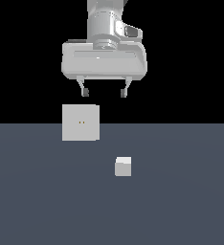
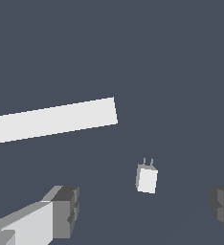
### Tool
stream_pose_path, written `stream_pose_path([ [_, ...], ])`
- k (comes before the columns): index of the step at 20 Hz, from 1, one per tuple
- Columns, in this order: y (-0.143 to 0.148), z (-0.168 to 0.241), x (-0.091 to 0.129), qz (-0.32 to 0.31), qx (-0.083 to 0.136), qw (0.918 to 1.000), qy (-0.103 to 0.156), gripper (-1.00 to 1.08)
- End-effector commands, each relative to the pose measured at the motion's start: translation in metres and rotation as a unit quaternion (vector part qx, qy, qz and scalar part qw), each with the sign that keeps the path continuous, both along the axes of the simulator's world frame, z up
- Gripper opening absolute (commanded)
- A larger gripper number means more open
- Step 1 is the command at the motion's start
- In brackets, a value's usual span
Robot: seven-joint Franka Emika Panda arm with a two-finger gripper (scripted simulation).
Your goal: Plug the charger into the wall socket.
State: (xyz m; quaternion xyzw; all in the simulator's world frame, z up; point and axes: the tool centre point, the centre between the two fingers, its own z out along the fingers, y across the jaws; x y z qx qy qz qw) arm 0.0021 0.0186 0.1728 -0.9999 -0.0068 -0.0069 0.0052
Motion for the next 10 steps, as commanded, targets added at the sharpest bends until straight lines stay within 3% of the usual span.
stream_pose_path([
  [1,0.0,0.0,0.0,0.0,0.0,1.0,0.0,1.0],
  [10,-0.0023,-0.0048,-0.0042,-0.003,-0.001,0.9999,-0.012,1.0],
])
